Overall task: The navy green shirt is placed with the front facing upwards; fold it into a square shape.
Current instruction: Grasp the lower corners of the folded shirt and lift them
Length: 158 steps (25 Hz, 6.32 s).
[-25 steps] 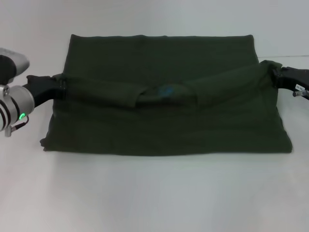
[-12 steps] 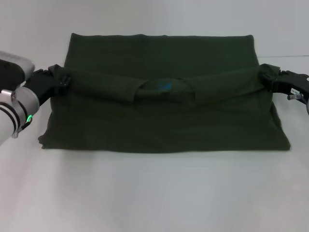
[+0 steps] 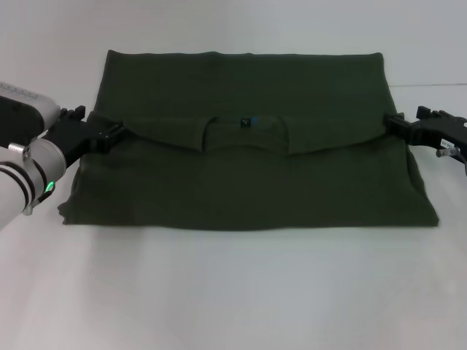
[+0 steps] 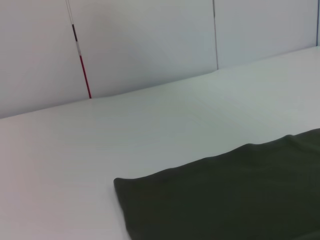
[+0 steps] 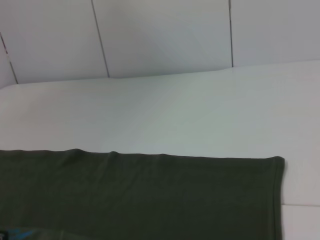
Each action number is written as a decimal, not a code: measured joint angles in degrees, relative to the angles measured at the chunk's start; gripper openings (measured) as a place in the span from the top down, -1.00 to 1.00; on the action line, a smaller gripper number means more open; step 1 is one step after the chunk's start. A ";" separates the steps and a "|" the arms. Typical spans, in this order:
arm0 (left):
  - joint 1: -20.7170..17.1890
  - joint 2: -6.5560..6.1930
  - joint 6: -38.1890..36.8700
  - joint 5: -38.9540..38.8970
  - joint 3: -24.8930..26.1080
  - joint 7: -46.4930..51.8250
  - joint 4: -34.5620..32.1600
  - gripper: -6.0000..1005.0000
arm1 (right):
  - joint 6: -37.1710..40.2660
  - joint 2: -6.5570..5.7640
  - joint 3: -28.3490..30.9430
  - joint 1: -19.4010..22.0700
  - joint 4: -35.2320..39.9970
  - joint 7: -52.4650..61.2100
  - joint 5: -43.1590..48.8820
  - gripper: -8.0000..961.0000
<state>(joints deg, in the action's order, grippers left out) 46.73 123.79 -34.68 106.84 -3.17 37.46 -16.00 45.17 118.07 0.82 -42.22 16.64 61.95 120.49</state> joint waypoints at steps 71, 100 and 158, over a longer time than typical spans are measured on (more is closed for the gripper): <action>-12.70 -6.44 -39.31 35.50 -22.24 53.98 -28.63 -0.62 | 43.53 1.55 -21.48 16.13 18.03 18.18 -1.75 -0.75; -11.55 -5.84 -35.02 36.20 -26.69 53.91 -25.84 0.08 | 43.22 1.56 -21.02 17.47 17.55 18.91 -1.86 -0.76; -11.70 -3.86 -34.90 36.11 -27.53 52.40 -27.95 0.92 | 18.67 1.26 -24.40 18.88 12.89 19.66 -1.07 -0.21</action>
<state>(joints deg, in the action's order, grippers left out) 35.04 119.93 -69.58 142.95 -30.70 89.86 -43.95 63.84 119.33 -23.58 -23.34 29.53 81.61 119.42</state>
